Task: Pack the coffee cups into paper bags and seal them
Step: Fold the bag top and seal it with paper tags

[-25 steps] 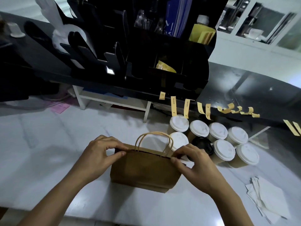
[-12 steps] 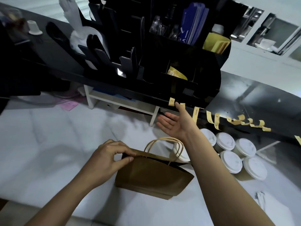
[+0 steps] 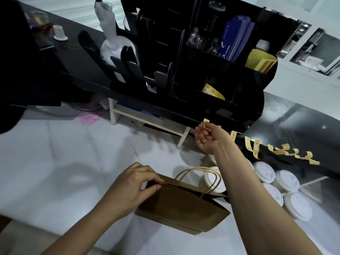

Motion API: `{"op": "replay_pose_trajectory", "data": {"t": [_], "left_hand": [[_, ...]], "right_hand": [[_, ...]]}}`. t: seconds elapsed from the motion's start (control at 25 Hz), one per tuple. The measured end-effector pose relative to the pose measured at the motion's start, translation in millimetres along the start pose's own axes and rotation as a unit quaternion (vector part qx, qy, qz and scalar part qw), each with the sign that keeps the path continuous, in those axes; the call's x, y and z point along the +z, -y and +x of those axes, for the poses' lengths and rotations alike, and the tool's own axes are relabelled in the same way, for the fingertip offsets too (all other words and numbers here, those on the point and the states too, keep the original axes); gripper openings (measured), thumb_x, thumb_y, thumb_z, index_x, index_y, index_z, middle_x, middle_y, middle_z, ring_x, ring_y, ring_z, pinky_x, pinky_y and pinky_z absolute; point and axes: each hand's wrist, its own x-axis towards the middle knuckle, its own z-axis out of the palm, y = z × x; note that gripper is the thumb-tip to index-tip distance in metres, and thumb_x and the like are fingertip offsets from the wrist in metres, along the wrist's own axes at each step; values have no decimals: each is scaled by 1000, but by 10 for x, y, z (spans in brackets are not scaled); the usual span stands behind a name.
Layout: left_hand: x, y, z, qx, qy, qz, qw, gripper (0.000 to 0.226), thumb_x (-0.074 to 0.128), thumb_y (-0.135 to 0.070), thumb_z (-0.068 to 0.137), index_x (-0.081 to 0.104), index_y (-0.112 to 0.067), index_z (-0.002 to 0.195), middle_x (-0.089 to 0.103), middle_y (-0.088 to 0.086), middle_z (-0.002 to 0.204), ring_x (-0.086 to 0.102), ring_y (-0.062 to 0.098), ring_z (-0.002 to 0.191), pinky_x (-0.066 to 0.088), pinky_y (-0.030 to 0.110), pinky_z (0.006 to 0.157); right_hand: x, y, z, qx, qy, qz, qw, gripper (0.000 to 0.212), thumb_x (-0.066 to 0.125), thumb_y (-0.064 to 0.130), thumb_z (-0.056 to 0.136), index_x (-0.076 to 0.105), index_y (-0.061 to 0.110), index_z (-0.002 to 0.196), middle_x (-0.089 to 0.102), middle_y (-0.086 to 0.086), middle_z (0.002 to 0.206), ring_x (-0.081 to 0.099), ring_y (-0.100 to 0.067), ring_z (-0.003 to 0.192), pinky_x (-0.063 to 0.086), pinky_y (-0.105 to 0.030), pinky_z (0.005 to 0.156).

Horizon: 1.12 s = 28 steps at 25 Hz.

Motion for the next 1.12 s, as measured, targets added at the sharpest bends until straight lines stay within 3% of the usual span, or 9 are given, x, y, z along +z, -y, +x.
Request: {"op": "replay_pose_trajectory", "data": {"t": [0.2, 0.44, 0.56, 0.68, 0.84, 1.12], "left_hand": [[-6, -21, 21, 10, 4, 18, 1000, 14, 71, -38, 90, 75, -40, 102, 65, -29, 96, 52, -2, 102, 49, 25, 83], [42, -48, 30, 13, -15, 45, 999, 18, 70, -35, 90, 76, -38, 107, 63, -29, 94, 51, -3, 99, 47, 19, 82], [68, -67, 18, 20, -19, 52, 998, 18, 70, -33, 90, 76, -37, 106, 63, -28, 92, 51, -3, 95, 46, 18, 78], [82, -90, -13, 24, -29, 49, 998, 17, 71, -31, 89, 77, -35, 105, 63, -26, 91, 51, -4, 92, 42, 13, 75], [105, -113, -35, 18, -39, 39, 998, 17, 74, -29, 87, 78, -34, 103, 65, -23, 88, 53, -2, 92, 38, 8, 72], [141, -149, -63, -12, -31, 4, 999, 11, 76, -30, 87, 77, -33, 97, 65, -22, 86, 54, 3, 92, 49, 28, 76]], "right_hand": [[-100, 77, -127, -28, 35, -10, 999, 14, 64, 22, 98, 72, 15, 90, 75, 6, 76, 71, -10, 76, 50, -27, 70], [-481, 36, -401, -138, 62, -51, 987, 15, 64, 19, 99, 76, 10, 101, 73, 0, 82, 64, -10, 75, 51, -21, 63], [-808, -76, -592, -207, 57, -59, 975, 16, 66, 12, 97, 80, 5, 97, 71, -3, 79, 63, -8, 71, 53, -19, 64], [-1087, -195, -840, -239, 20, -100, 966, 18, 69, 15, 94, 84, 14, 85, 73, -3, 77, 66, -8, 71, 55, -19, 66], [-1338, -361, -1162, -273, 8, -181, 945, 15, 69, 23, 95, 84, 25, 94, 75, 0, 85, 69, -5, 78, 56, -17, 70], [-1547, -735, -1512, -250, 57, -152, 955, 24, 71, 22, 79, 81, 12, 98, 77, -6, 92, 70, -9, 81, 58, -20, 75]]}}
